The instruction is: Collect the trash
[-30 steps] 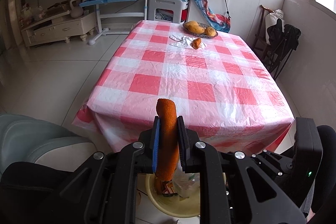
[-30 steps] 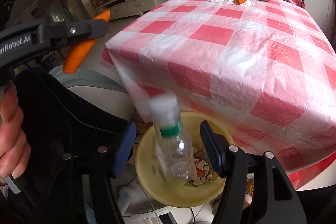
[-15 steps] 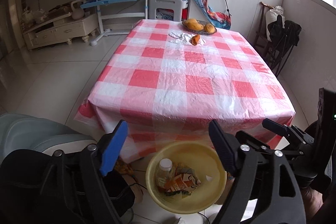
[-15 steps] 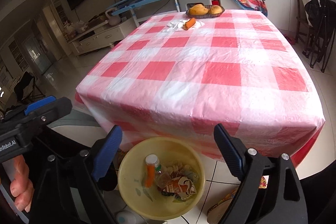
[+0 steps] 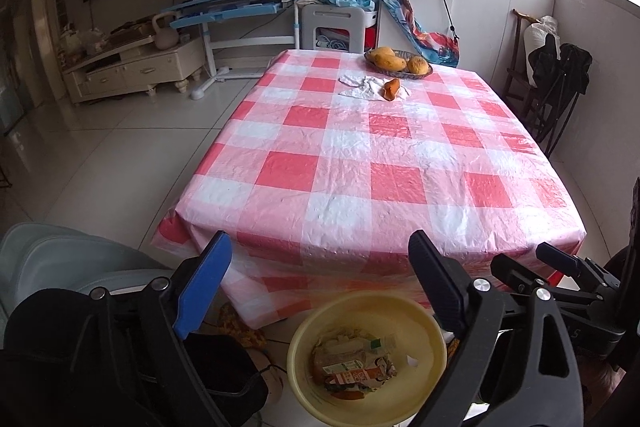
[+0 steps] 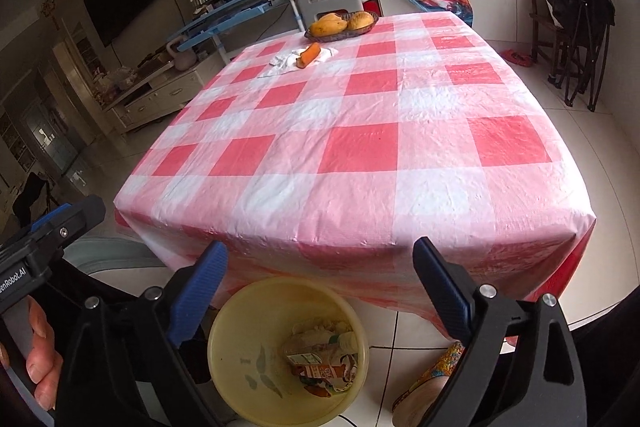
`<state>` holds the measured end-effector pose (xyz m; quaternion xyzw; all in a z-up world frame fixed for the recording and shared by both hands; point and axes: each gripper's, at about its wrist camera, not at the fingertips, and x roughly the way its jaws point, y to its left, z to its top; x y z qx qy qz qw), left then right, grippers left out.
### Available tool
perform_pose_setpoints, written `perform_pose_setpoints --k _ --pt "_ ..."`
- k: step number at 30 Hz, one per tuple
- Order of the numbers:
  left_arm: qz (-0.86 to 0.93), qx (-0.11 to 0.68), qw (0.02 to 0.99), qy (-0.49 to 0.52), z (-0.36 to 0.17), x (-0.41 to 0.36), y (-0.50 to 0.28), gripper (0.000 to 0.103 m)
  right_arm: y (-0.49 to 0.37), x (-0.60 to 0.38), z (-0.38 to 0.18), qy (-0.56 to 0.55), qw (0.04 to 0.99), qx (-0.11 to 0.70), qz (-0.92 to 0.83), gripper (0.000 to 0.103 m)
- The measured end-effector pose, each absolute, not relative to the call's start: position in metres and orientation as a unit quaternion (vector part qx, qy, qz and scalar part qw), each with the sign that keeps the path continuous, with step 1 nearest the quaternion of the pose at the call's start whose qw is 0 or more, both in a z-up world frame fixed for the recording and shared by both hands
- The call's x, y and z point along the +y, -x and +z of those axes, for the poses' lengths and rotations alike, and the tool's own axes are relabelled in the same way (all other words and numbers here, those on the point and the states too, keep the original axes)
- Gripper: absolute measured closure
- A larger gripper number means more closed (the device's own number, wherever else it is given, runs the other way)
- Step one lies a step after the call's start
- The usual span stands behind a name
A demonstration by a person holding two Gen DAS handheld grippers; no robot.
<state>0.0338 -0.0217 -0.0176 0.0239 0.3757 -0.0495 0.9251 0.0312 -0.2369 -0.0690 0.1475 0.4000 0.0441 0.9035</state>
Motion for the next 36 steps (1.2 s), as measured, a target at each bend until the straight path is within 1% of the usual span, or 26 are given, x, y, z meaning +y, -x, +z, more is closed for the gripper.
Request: perform_pose_setpoints --k 4,9,12,18,26,36 --pt "-0.05 0.376 0.925 -0.026 -0.02 -0.023 -0.036 0.016 -0.032 -0.24 -0.073 -0.158 0.897 0.41 0.042 0.013" --pt "-0.051 0.349 0.936 -0.011 -0.018 -0.019 -0.033 0.016 -0.034 -0.238 -0.075 -0.154 0.895 0.416 0.042 0.012" --pt "-0.05 0.338 0.94 -0.007 -0.017 -0.016 -0.032 0.013 -0.035 -0.235 -0.075 -0.142 0.897 0.416 0.036 0.012" --pt "-0.077 0.373 0.924 -0.026 -0.021 -0.018 -0.037 0.012 -0.035 -0.233 -0.076 -0.133 0.899 0.416 0.029 0.011" --pt "-0.076 0.383 0.921 -0.002 -0.024 -0.009 -0.04 0.012 -0.032 -0.224 -0.075 -0.115 0.902 0.414 0.037 0.011" --pt "-0.078 0.385 0.92 0.005 -0.023 -0.007 -0.039 0.012 -0.027 -0.198 -0.064 -0.044 0.92 0.386 0.049 0.011"
